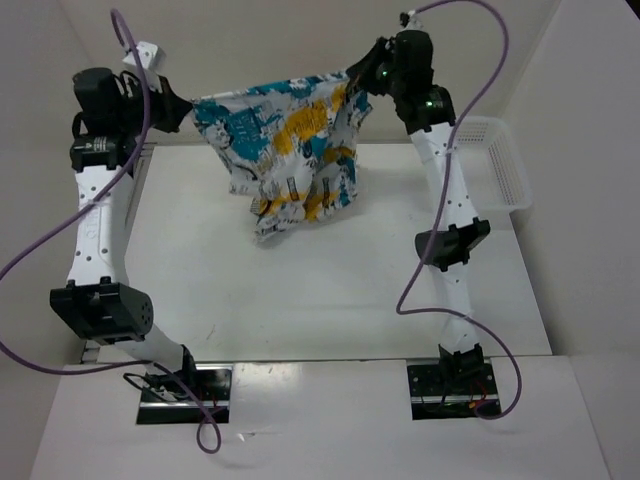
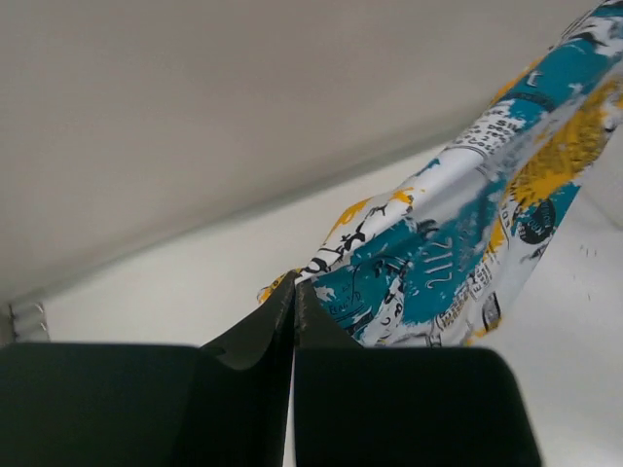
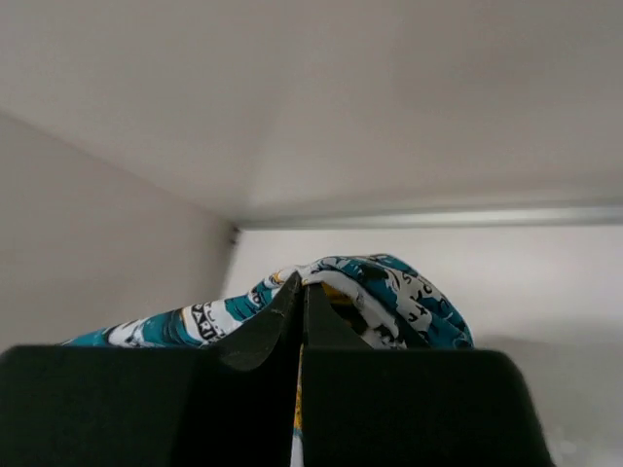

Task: Fold and stack the shorts
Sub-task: Flatten the shorts out

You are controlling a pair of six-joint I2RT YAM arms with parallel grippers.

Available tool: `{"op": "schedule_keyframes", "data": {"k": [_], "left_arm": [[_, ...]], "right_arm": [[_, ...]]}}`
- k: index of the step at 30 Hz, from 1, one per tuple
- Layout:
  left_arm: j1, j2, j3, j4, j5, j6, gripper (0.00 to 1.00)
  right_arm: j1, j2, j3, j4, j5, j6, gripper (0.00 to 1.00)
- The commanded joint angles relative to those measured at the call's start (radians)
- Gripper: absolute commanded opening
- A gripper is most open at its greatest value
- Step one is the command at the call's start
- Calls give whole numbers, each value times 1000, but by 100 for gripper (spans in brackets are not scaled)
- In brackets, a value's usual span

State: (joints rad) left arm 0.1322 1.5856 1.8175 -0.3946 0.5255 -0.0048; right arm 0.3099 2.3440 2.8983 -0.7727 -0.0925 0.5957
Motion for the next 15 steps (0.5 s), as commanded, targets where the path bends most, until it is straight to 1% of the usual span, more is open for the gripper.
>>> {"op": "schedule_keyframes", "data": {"k": [1,2,3,4,5,6,7,8,9,10,11,12,13,14,15], "left_arm": [[36,37,156,-9,152,5,0],[46,37,157,6,169,5,0],[46,22,157,16,183,5,0],[46,22,135,35,198,5,0],[46,-13,111,52,226,5,0],[46,-27,47,62,238,5,0],[46,-44,11,71,249,5,0],[46,-83,-29,85,263,5,0],[46,-104,-71,85,287,5,0],[46,-128,-175,97,297,5,0],[46,-181,-232,97,306,5,0],[46,-208,-289,97,306,5,0],[56,-261,-344,97,306,5,0],[56,-286,-451,97,315,5,0],[56,-309,-501,97,315,5,0]], "right_arm": [[-8,-85,60,-5,-65,56,1],[-8,-86,70,-10,-65,56,1],[4,-86,117,-49,-40,43,1],[14,-50,222,-112,-11,15,0],[23,-72,178,-166,8,15,0],[23,-72,177,-221,70,0,0],[37,-52,218,-281,117,-20,0],[46,-69,219,-322,147,-20,0],[46,-69,235,-435,221,-20,0],[46,-69,236,-494,246,-11,0],[46,-83,222,-529,261,-2,0],[58,-124,158,-530,261,-2,0],[69,-156,41,-530,320,7,0],[95,-178,3,-530,351,7,0],[95,-234,-51,-530,373,18,0]]}}
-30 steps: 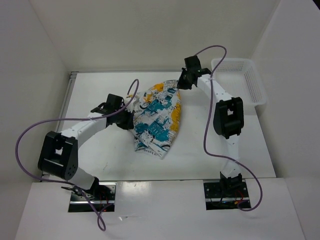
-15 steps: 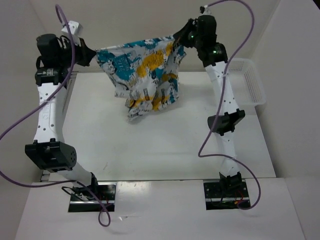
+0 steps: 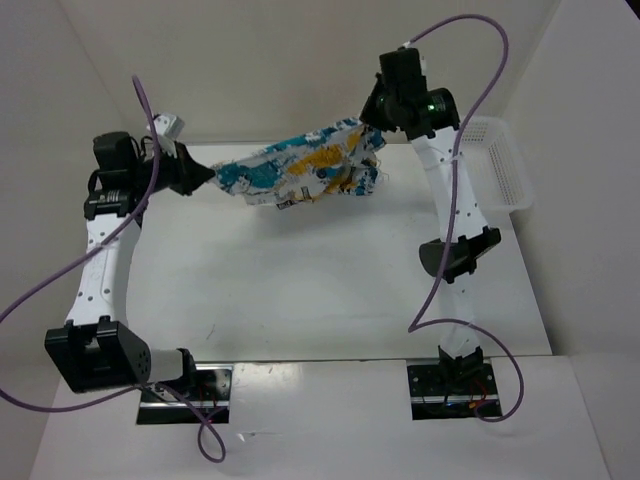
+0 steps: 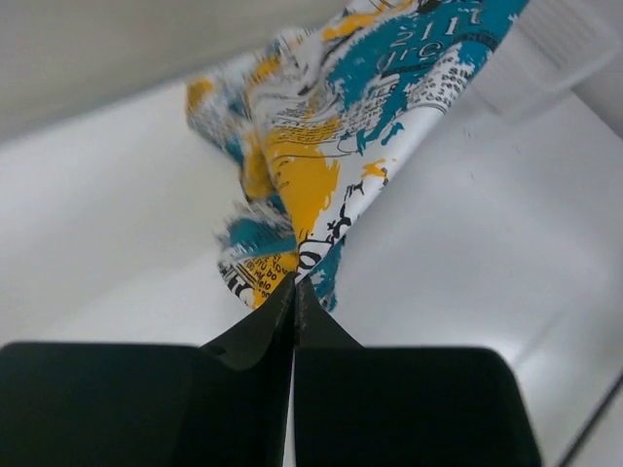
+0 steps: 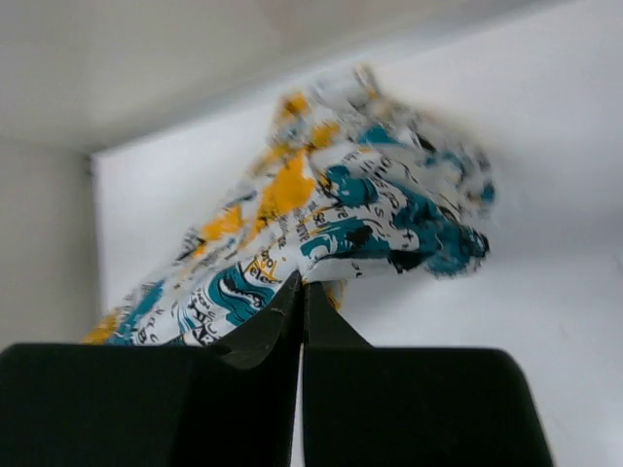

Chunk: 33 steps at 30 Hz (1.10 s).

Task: Fold and stack the shorts
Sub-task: Flatten the shorts out

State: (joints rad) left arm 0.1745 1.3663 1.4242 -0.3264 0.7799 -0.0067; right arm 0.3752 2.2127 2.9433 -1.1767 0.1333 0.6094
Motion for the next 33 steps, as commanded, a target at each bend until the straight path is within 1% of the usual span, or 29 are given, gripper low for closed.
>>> {"op": "schedule_keyframes", "data": {"k": [1,2,3,5,6,7,8,9,10,11,12,13,14,15,17,19,20,21,22,23,24,25,26,28,29,30,31,32,33], "left_arm": [[14,-125,-151,17,61,7,0],[14,-139,-228,3,61,7,0],[14,-151,-267,3,61,7,0],[14,-171,-335,3,70,7,0],[14,-171,-385,-11,70,7,0],[14,-180,-407,-35,70,7,0],[14,-180,-425,-51,56,7,0],[14,-180,-441,-90,39,7,3],[14,-180,-473,-111,30,7,9],[14,-180,-491,-123,30,7,20],[14,-191,-510,-147,30,7,36],[14,-191,-527,-164,16,7,59],[14,-200,-554,-183,16,7,67],[14,-216,-564,-216,3,7,75],[14,-234,-585,-247,-28,7,82],[14,-248,-594,-272,-37,7,84],[14,-248,-594,-272,-51,7,79],[14,-248,-594,-295,-79,7,69],[14,-248,-614,-295,-109,7,43],[14,-248,-628,-295,-172,7,31],[14,-259,-651,-295,-194,7,20],[14,-268,-678,-286,-194,7,15],[14,-282,-746,-249,-194,7,19],[14,-320,-798,-223,-194,7,41],[14,-334,-817,-212,-194,7,56],[14,-343,-829,-212,-218,7,75],[14,-352,-841,-212,-218,7,80],[14,-363,-850,-194,-229,7,83],[14,-363,-882,-169,-220,7,83]], "right_arm": [[42,-131,-213,-126,178,15,0],[59,-190,-280,-126,196,33,0],[59,-227,-453,-117,210,42,2],[82,-328,-692,-20,210,52,5],[82,-464,-966,47,186,62,6],[82,-532,-1097,175,122,75,9],[82,-595,-1317,228,86,111,19],[82,-704,-1417,268,48,127,25],[82,-752,-1508,337,10,142,31],[82,-792,-1659,360,-50,160,48],[82,-864,-1723,386,-79,173,56],[82,-892,-1772,402,-95,182,61],[82,-913,-1829,402,-95,182,69],[82,-932,-1846,402,-81,182,69],[71,-959,-1868,390,-60,182,71],[61,-972,-1882,390,-60,173,71],[51,-972,-1882,390,-60,173,69],[51,-972,-1911,417,-82,173,65],[51,-972,-1922,429,-92,173,63],[51,-972,-1949,469,-106,185,59],[42,-972,-1963,491,-135,185,53],[30,-972,-1983,509,-144,194,49],[19,-961,-1983,529,-155,194,46],[-27,-952,-2007,575,-184,184,39],[-45,-937,-2008,595,-201,175,39],[-62,-924,-2017,629,-210,174,39],[-80,-924,-2017,644,-231,161,40],[-106,-897,-2017,660,-242,141,45],[-107,-883,-2008,673,-242,141,51]]}}
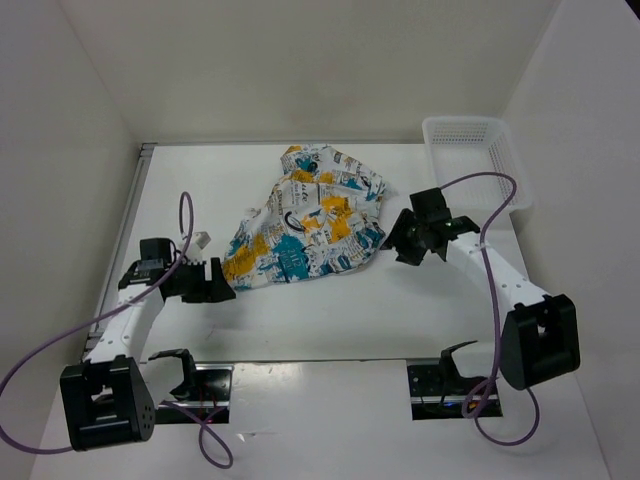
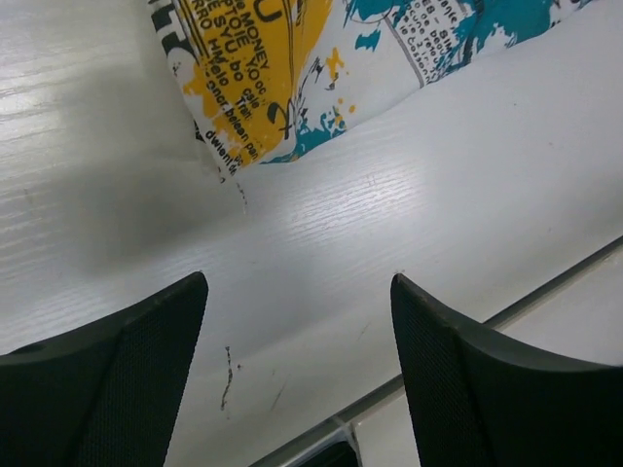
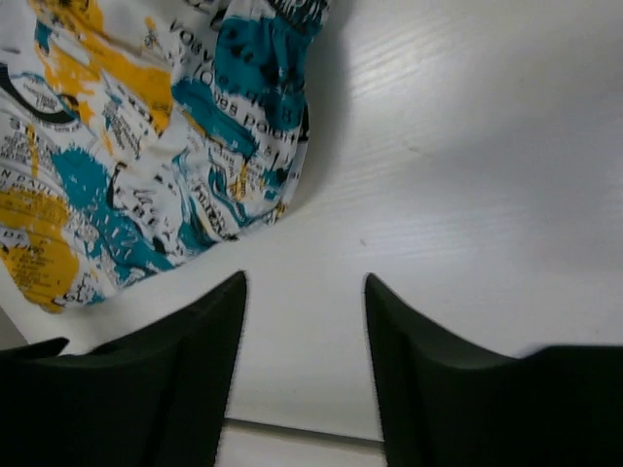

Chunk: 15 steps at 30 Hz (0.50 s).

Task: Fold and stack the shorts
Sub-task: Flatten the shorts out

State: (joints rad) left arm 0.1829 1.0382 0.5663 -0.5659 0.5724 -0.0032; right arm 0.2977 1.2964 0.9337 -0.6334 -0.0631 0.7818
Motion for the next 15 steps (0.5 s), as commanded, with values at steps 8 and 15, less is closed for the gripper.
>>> {"op": "schedule_keyframes", "data": {"k": [8,15], "left_arm": [[-5,0,-86,354,-59,3,84],[-26,166,3,443,-20,3,66]], "right_arm": [[-42,279,92,231,-80,-96,73],[-80,402,114,320,-116,-96,66]]}}
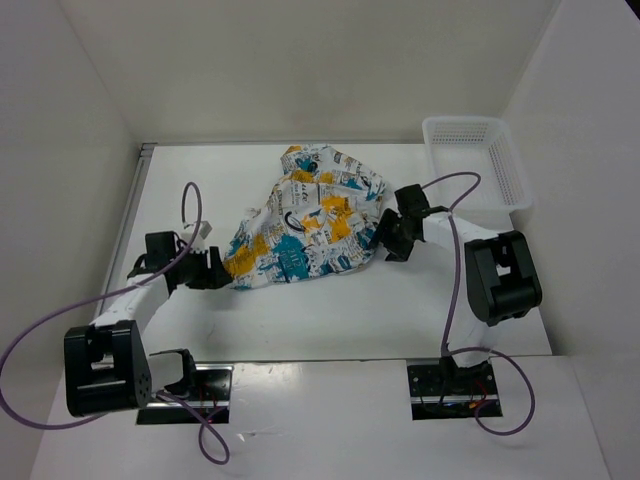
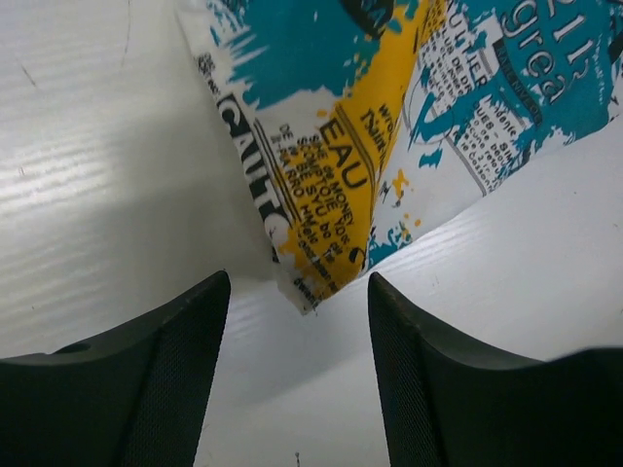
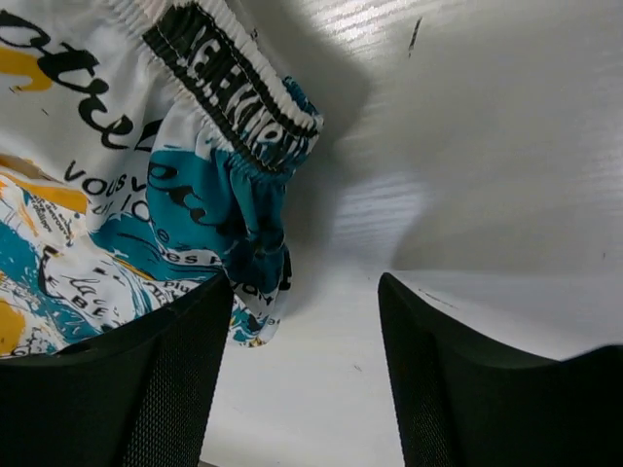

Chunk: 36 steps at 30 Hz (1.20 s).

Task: Fold and stack the shorts
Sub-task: Flatten the shorts out

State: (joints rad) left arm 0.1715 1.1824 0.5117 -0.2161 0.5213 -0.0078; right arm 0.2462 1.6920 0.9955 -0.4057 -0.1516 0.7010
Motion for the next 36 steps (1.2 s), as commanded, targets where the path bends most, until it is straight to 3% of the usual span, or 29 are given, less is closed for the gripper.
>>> {"op": "schedule_keyframes", "data": {"k": [1,5,8,9,10,12,14,18,21,23,24,30,36], "left_arm": [[-15,13,57,93,31,8,66],[-44,28,77,144,48,8,68],[-70,118,109,170,78,8,63],[-81,141,131,179,78,8,62],[-92,179,142,179,79,8,62],[-116,204,161,179,79,8,62],[-125,215,172,156,51,8,62],[-125,206,172,130,31,8,56],[-125,230,172,129,28,8,41],[-125,252,172,138,37,8,21],[-125,266,194,138,37,8,0],[-135,255,347,80,-18,8,0],[-135,374,433,87,-9,8,0]], "right_arm": [[-44,17,52,102,-38,-5,66],[-56,67,52,174,-80,6,61],[-56,100,65,183,-108,15,43],[-56,100,78,183,-108,15,30],[-56,100,78,183,-97,15,24],[-56,89,89,173,-72,15,14],[-56,89,98,151,-72,6,10],[-56,80,89,151,-72,6,10],[-56,68,89,142,-63,6,10],[-56,55,89,131,-54,6,10],[-56,55,89,122,-54,-3,10],[-56,11,80,88,-25,-23,5],[-56,-35,19,79,4,-14,1]]}}
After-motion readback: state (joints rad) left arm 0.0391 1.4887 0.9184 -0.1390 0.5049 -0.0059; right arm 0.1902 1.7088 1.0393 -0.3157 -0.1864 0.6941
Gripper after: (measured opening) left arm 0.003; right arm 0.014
